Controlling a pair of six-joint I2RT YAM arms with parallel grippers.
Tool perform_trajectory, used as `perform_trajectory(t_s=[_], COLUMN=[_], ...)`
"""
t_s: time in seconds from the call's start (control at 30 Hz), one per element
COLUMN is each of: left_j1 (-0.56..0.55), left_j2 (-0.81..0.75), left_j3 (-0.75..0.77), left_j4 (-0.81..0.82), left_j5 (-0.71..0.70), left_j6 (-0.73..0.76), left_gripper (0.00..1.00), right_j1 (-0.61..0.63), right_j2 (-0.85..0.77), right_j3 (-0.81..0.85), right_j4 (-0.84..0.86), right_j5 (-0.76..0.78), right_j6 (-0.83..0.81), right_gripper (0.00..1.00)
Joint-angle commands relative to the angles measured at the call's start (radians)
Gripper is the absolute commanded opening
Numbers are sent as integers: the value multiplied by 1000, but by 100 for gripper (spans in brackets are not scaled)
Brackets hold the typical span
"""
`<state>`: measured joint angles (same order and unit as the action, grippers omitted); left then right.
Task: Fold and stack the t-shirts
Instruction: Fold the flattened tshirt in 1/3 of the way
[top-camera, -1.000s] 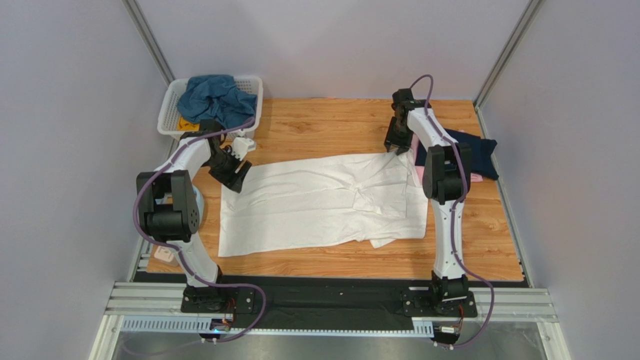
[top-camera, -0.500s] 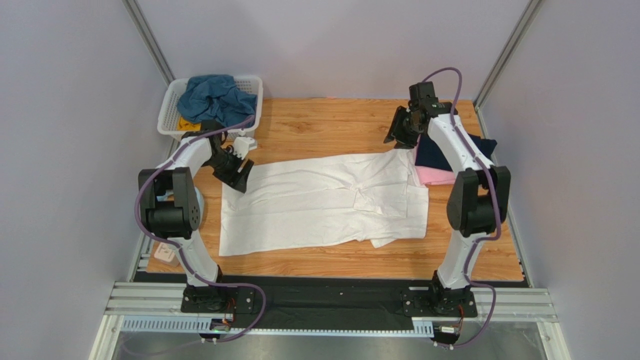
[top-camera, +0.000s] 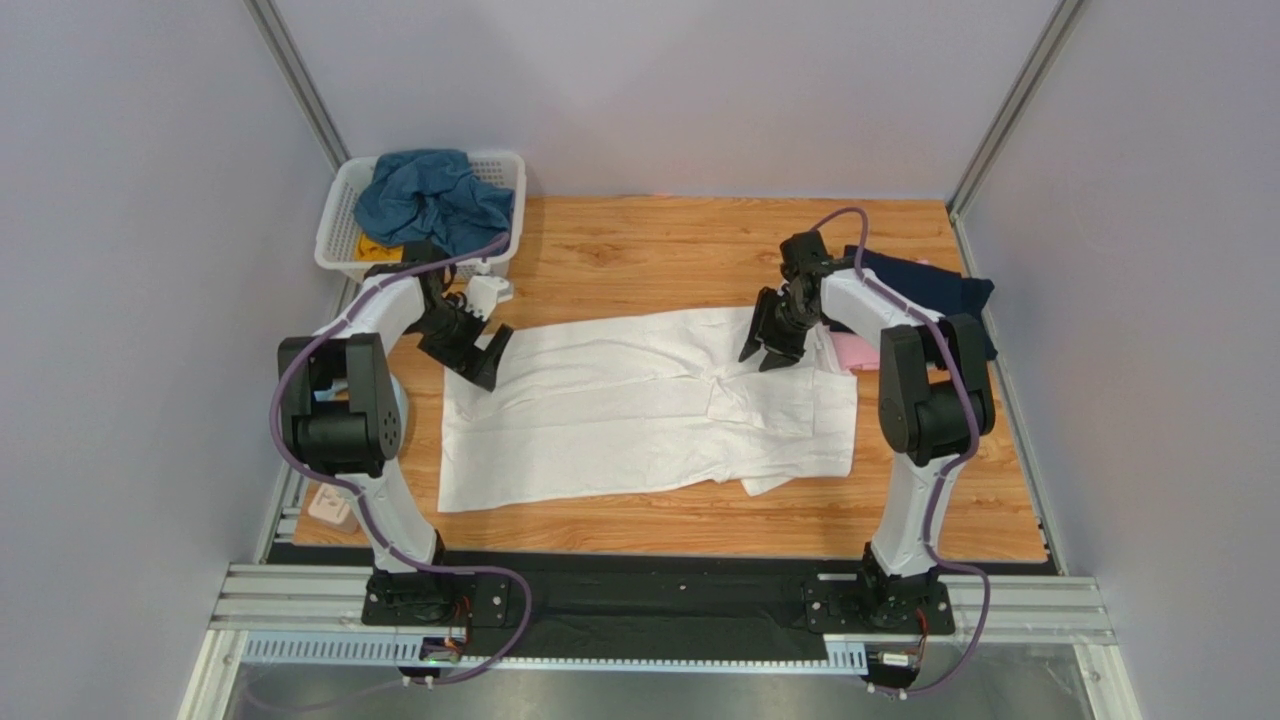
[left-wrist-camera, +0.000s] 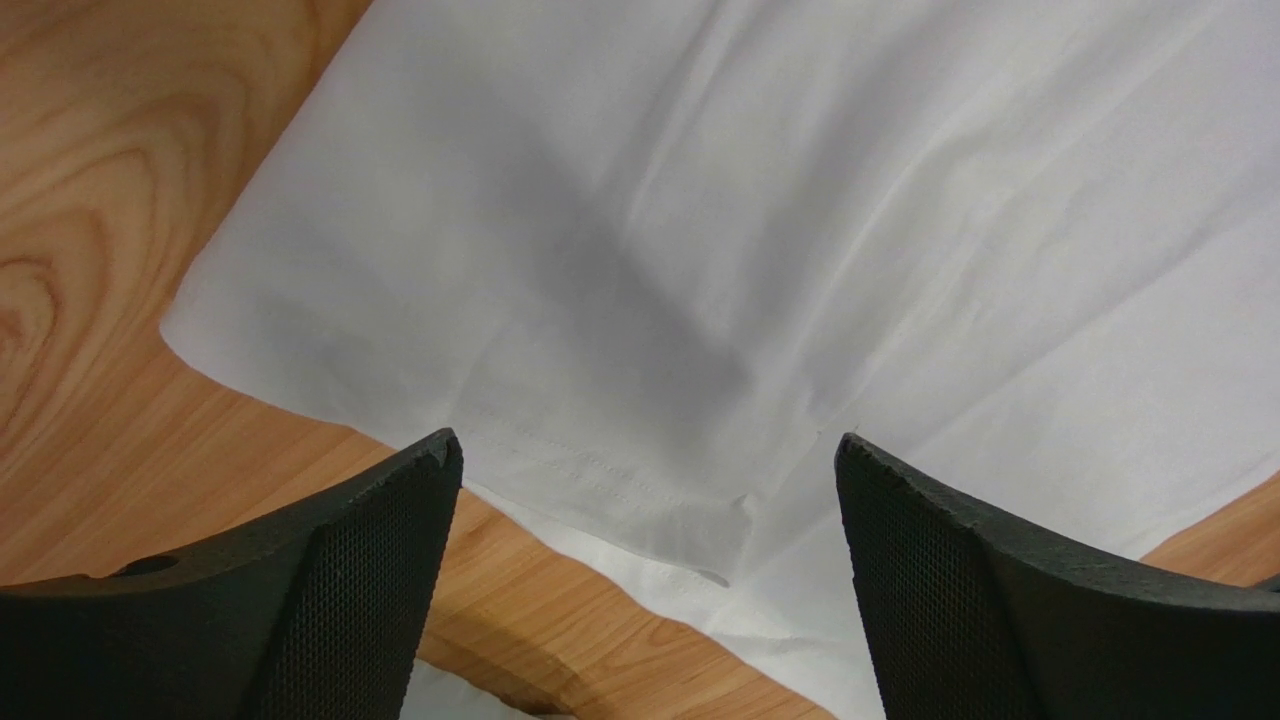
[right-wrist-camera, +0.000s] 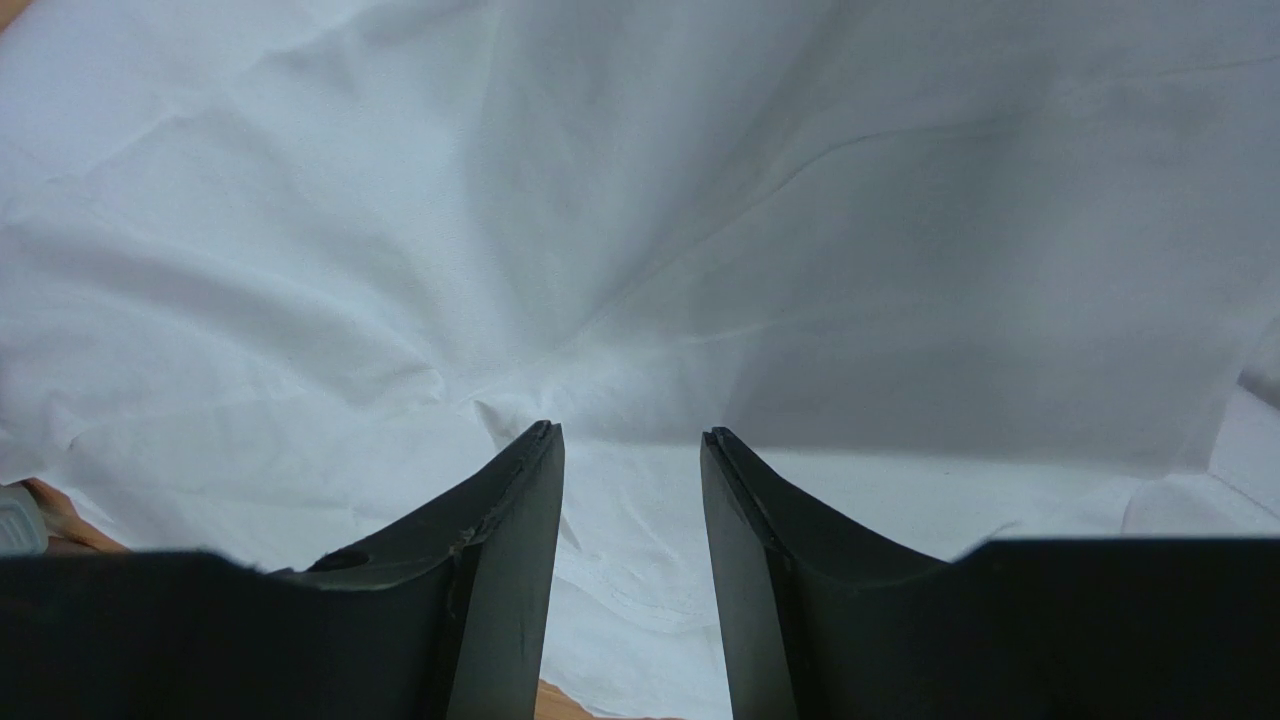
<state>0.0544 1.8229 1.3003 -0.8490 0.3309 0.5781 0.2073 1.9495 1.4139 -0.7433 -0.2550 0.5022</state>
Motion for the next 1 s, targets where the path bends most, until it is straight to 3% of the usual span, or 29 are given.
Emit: perform_trajectory(t_s=[0.0,0.27,0.53,0.97], left_j1=[24,45,47,48], left_j2=[47,69,69,79], left_j3=[53,185,278,334], left_j4=[11,-24,-33,-97], left_j5=[-44,-20,-43,31], left_j6=[-6,-38,-54,-69], left_gripper=[100,100,100,100], right_j1=[1,27,32,23], right_j2=[49,170,270,129], right_j3=[34,137,358,126], right_j4=[27,1,-87,-38], right_j5=[-36,-72,-38,20], right_j6=[-10,-11,-4,-21], right_gripper=[45,46,46,47])
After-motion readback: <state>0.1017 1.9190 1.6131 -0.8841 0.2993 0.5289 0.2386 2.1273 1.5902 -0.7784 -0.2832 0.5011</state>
